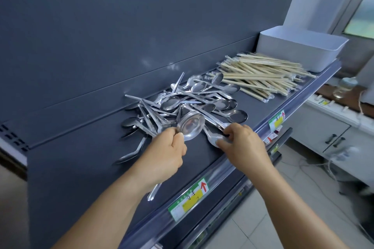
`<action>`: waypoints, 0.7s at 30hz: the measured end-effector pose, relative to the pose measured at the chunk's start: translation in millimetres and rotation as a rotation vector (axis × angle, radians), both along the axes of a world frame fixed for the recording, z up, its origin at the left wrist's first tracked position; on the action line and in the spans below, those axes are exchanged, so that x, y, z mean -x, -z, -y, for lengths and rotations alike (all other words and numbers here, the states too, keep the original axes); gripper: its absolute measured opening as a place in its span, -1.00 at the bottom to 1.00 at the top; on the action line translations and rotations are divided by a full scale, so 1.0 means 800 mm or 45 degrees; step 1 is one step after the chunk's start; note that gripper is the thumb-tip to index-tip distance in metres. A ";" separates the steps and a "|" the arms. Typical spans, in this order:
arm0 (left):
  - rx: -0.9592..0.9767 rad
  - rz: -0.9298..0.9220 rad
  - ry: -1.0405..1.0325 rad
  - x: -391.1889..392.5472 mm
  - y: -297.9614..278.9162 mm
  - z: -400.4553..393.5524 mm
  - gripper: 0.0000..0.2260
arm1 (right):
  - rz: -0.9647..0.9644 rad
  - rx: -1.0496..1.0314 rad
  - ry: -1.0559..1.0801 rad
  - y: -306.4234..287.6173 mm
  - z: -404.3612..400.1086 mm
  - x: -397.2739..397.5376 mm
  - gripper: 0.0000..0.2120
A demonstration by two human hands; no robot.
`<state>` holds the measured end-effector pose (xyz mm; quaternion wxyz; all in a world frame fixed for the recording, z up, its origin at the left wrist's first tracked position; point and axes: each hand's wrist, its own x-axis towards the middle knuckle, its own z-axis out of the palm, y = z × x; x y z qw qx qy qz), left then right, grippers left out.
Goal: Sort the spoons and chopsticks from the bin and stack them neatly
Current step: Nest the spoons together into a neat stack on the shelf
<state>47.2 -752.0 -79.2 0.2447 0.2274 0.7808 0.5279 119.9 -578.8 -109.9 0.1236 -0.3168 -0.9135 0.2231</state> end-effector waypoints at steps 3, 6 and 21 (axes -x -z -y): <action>0.010 -0.032 0.011 0.000 -0.002 -0.003 -0.85 | 0.129 0.004 -0.004 0.003 -0.002 0.000 -0.66; 0.018 -0.035 0.020 -0.001 -0.004 -0.006 -0.84 | 0.101 -0.007 -0.023 0.003 -0.003 0.001 -0.81; 0.043 -0.081 -0.024 0.002 -0.014 -0.004 -0.81 | 0.243 -0.055 -0.174 -0.007 0.002 0.011 -0.88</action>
